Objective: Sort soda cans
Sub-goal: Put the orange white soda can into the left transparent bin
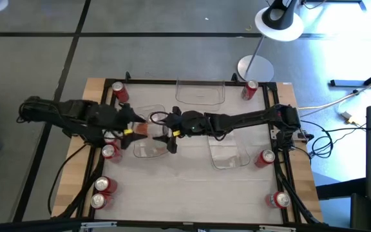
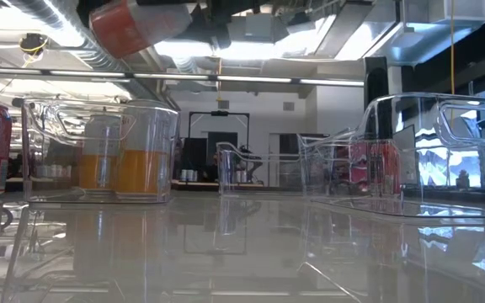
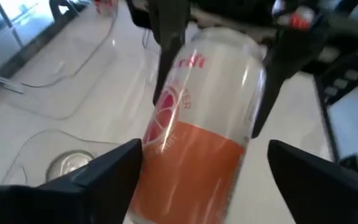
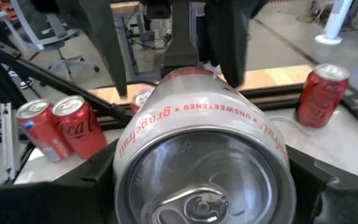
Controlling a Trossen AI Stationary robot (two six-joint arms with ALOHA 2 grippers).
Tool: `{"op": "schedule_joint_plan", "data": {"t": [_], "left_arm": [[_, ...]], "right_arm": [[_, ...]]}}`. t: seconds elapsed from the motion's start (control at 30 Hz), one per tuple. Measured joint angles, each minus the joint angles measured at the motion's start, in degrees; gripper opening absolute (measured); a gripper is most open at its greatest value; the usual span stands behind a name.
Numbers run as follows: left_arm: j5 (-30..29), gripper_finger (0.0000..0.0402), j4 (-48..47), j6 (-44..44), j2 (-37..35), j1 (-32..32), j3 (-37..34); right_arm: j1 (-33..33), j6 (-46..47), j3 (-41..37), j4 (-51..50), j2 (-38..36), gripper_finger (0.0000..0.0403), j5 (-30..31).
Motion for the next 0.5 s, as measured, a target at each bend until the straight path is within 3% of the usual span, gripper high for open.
{"op": "schedule_joint_plan", "data": {"t": [0.3,0.5], "left_arm": [[5.31,0.0351,-0.39,3.17,8.60,0.00,0.00],[5.38,0.0310,-0.34,3.23,10.15,0.00,0.00]], "right_arm": [[0.02,0.29,-0.02,0.30,0.00,0.0279,-5.47],[0.00,0.32,-0.02,-1.23,0.00,0.0279,-6.26]]}}
